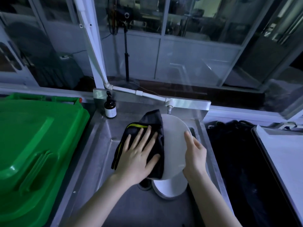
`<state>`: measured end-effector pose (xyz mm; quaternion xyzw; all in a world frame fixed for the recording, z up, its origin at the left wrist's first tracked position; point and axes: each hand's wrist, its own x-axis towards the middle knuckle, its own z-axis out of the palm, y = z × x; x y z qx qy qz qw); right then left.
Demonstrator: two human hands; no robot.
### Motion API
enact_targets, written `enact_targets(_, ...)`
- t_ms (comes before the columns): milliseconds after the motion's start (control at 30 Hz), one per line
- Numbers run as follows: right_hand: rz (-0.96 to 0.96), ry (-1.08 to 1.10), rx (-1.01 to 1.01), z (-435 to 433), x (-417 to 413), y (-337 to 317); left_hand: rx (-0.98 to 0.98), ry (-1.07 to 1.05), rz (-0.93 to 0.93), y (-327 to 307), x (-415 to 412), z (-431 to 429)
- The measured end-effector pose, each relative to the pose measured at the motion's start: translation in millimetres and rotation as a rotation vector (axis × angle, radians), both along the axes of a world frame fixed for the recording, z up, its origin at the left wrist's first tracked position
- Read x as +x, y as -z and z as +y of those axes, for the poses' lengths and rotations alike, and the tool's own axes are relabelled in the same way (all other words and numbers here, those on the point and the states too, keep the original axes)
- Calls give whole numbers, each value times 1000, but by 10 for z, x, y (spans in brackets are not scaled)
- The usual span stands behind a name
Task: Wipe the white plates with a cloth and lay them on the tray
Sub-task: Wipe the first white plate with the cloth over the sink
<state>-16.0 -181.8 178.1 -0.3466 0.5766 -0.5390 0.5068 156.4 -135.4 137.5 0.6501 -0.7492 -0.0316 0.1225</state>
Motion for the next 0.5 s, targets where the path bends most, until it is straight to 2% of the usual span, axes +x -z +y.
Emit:
enact_targets(133,-25,34,15,-92,-78,-5,-11,18,74,30,-260,208)
enact_targets(300,-67,-77,85,52,26,138,-47,72,56,-94,-386,-220)
enact_targets(400,-73,-130,108,117,-23,155,-8,22,30,-114,-255,-437)
enact_targets(500,-61,-59,47,-36,-155,53,-5,-31,-3,-29,-125,-343)
